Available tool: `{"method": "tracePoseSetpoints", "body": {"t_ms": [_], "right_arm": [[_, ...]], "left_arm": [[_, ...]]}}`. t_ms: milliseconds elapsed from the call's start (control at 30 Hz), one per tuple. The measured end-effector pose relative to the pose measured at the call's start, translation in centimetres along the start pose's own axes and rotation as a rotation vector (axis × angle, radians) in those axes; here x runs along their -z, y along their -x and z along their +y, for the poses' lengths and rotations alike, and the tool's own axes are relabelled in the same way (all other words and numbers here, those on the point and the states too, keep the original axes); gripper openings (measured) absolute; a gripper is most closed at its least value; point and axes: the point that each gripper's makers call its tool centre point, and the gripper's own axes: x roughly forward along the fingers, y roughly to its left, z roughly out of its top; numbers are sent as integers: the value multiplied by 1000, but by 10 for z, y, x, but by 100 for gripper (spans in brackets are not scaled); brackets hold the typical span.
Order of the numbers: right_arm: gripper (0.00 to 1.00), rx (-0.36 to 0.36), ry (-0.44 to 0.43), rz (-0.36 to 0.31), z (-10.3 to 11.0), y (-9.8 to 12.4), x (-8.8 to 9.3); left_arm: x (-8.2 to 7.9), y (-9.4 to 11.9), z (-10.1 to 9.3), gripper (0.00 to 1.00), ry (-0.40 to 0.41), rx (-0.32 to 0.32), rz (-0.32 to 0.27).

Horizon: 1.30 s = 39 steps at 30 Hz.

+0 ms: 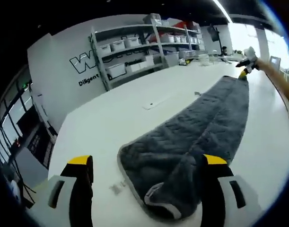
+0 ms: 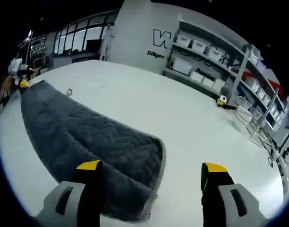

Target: Open the folded towel by lifting each exposed corner and separating the folded layers until the towel lies flat within the target outline without major curled edges

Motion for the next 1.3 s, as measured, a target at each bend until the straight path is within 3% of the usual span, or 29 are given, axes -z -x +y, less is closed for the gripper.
{"method": "tracePoseSetpoints", "body": {"t_ms": [100,367,700,1067,1300], "right_arm": [[93,-33,8,-2,13,10,3],[99,-92,31,-19,41,34,6],[98,-164,83,-45,71,58,11],[96,-193,132,-57,93,72,21],[92,-270,161,-103,125,78,7]], "left_arm": [[-3,7,-9,99,-7,9,-28],[-2,24,-31,99,-4,62,-42],[8,45,-58,99,10,105,-57],[21,67,-79,99,-1,131,-67],[31,76,-88,99,6,132,-68]]}}
